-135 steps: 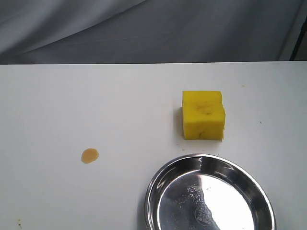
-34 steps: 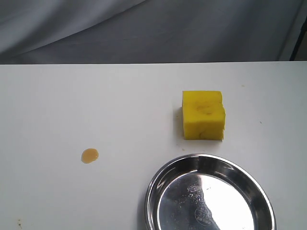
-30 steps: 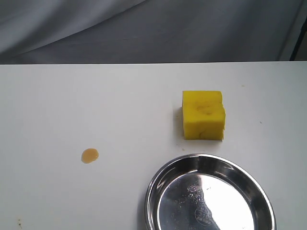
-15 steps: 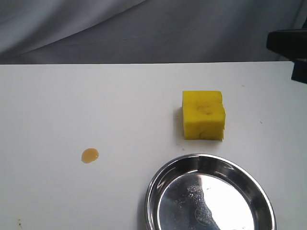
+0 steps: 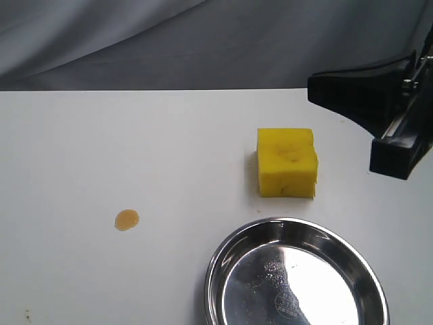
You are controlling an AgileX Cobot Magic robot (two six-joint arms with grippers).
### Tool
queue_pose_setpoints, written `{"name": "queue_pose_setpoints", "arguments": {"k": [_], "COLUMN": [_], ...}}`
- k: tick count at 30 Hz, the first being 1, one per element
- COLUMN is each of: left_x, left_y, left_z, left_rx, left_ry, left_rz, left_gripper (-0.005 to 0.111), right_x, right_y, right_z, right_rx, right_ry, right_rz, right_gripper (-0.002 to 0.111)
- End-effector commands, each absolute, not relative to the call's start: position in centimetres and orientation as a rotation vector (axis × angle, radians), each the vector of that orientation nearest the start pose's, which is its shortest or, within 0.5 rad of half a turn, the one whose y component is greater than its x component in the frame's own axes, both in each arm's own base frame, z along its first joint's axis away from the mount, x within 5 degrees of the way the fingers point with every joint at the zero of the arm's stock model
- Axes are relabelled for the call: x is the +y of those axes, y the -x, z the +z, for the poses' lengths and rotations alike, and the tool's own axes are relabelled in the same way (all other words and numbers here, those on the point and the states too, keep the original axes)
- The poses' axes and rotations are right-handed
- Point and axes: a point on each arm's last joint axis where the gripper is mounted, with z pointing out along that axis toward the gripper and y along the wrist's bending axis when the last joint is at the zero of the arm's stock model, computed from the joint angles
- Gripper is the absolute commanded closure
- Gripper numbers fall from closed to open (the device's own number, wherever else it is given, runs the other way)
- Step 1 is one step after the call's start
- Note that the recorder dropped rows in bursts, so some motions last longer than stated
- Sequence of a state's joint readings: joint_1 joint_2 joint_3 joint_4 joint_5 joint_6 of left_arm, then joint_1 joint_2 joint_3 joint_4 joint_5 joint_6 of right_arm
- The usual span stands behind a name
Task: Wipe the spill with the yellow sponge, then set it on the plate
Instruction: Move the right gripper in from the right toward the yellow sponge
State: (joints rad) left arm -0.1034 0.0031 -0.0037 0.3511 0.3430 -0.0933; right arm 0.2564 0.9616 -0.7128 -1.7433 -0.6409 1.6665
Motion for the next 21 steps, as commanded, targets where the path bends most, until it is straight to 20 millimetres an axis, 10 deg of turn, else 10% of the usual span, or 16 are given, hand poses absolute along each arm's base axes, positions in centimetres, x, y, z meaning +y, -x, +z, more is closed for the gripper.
{"name": "queue_pose_setpoints", "arguments": {"k": [1,13,21], "left_x": [0.5,0.5,0.5], "left_y": [-5.4,-5.4,-5.4], "left_z": [18.4,18.4,18.4], "left_rx": [1.791,1.791,1.791], "left_ry": [-0.231,-0.231,-0.231], "left_rz": [0.197,0.197,0.197], "left_gripper": [0.107,0.107,0.107], "right_x": [10.1,10.4,7.5], "right_y": [-17.1,-16.9,-19.0], "right_z": [33.8,34.0,31.7], "right_rx": [1.682,1.559,1.584], "right_ry": [0.781,0.621,0.223], "right_rz": [0.676,0.855,0.505], "right_gripper": [0.108,0.108,0.108]}}
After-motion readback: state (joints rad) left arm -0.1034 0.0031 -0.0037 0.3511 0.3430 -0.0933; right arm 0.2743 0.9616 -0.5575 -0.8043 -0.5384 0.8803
